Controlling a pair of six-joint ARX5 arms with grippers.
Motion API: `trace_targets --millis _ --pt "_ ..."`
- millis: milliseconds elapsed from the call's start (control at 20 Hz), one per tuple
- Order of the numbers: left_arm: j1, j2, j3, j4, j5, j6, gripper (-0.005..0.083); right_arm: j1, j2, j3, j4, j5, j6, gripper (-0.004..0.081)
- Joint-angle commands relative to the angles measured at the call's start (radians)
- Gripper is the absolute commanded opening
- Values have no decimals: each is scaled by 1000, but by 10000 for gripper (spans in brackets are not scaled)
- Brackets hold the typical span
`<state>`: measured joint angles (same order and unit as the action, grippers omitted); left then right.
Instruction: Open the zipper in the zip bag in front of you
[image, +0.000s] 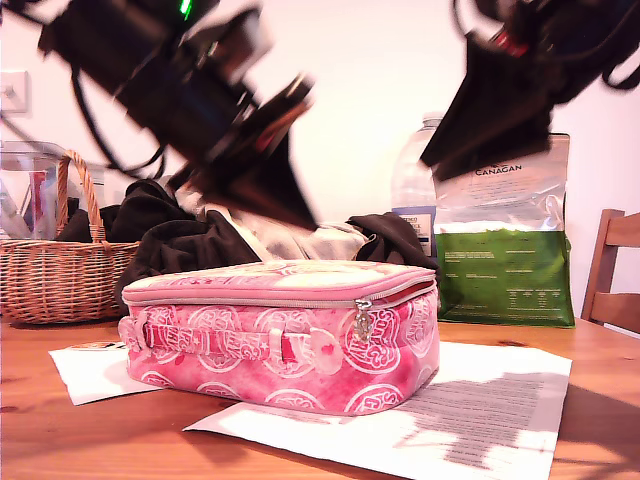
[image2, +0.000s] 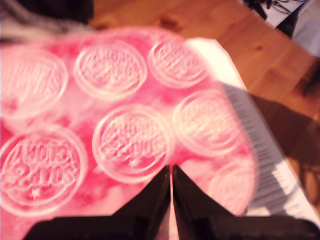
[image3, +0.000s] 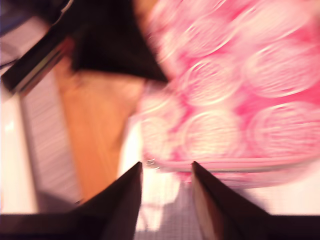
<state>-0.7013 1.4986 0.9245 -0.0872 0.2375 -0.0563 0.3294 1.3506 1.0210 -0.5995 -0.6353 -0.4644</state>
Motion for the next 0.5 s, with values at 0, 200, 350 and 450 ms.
trace_targets --millis 0,200,350,450 --pt "-34 -34 -66 27 -29 -27 -19 4 -4 -3 6 47 4 244" --pt "-129 -122 -200 192 -122 -98 -19 -5 -26 -3 49 95 -6 187" --pt "-215 -146 -336 399 -234 -176 -19 -5 -26 -3 77 95 -6 187" --pt "-283 -140 -416 528 -362 -202 -19 -5 -26 -3 85 94 -5 187"
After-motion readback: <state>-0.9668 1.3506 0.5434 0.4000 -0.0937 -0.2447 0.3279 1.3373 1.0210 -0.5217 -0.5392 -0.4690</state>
